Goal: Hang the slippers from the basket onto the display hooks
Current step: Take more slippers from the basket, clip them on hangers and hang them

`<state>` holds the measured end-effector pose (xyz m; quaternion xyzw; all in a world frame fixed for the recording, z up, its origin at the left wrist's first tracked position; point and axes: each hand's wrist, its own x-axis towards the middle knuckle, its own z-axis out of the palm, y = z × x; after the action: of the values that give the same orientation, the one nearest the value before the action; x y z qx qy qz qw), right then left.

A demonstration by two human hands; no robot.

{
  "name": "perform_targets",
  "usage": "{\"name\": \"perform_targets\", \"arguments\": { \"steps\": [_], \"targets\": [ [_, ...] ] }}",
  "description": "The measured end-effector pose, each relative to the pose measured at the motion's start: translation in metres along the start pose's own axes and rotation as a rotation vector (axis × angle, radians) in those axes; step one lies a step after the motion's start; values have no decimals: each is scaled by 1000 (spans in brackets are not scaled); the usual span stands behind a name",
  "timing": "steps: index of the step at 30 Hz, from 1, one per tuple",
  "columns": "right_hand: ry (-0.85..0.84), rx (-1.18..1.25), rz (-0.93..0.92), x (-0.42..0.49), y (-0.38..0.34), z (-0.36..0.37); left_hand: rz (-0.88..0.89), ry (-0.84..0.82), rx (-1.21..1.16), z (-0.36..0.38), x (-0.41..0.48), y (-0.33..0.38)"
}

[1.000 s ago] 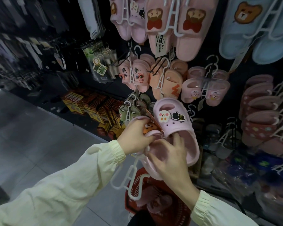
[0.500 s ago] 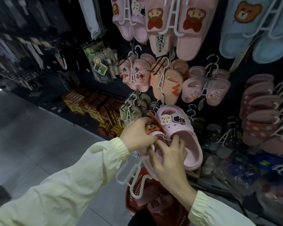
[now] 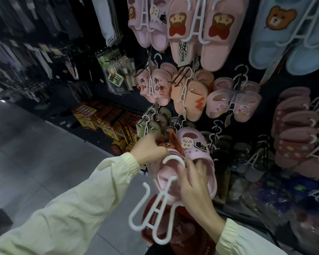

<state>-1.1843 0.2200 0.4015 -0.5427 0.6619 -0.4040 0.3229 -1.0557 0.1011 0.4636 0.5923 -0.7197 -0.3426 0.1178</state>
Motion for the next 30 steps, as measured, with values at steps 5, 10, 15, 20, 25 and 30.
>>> {"name": "perform_targets", "arguments": {
  "steps": [5,10,15,20,25,30],
  "targets": [
    [94,177,51,15,-4,-15,68,-48,-28,-5,-4,-1],
    [138,226,-13,25,-8,-32,179,15,7,-14,-16,11],
    [155,246,-57,31,-12,-47,337,119,190,-26,-35,23],
    [91,338,-71,31,-21,-60,520,211,258,-32,-46,20],
    [84,294,-137,27,-31,-67,589,224,327,-39,-48,15],
    [109,284,-148,24,-39,-70,583,228,369,-41,-52,12]
  ]
}}
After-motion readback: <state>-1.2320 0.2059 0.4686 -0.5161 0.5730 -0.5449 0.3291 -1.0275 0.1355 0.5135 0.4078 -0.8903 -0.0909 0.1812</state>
